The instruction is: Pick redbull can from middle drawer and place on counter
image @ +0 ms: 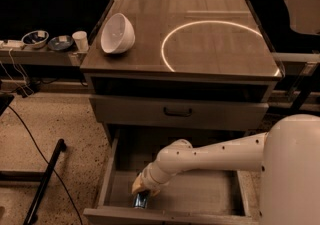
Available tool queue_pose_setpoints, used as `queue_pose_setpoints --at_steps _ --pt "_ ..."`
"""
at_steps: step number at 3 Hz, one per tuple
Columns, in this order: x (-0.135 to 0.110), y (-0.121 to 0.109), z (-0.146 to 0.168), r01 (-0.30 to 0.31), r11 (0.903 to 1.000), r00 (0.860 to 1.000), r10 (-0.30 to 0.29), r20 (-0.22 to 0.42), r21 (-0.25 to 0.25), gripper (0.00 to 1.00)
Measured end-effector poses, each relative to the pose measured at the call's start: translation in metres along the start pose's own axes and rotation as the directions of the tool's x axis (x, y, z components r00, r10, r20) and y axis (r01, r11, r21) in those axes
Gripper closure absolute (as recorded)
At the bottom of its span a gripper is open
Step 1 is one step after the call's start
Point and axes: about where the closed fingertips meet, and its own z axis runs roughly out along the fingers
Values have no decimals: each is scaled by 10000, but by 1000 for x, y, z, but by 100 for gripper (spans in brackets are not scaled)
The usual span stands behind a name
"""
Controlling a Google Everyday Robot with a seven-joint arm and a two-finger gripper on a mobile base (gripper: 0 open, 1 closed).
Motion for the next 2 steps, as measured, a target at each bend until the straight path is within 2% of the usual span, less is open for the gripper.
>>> queue_pose_setpoints --at_steps 1,2 --pt "-7 -16 -15 197 9974 9997 -188 -134 693 100" --pt "-7 -16 -15 197 9974 9997 -188 -134 694 100"
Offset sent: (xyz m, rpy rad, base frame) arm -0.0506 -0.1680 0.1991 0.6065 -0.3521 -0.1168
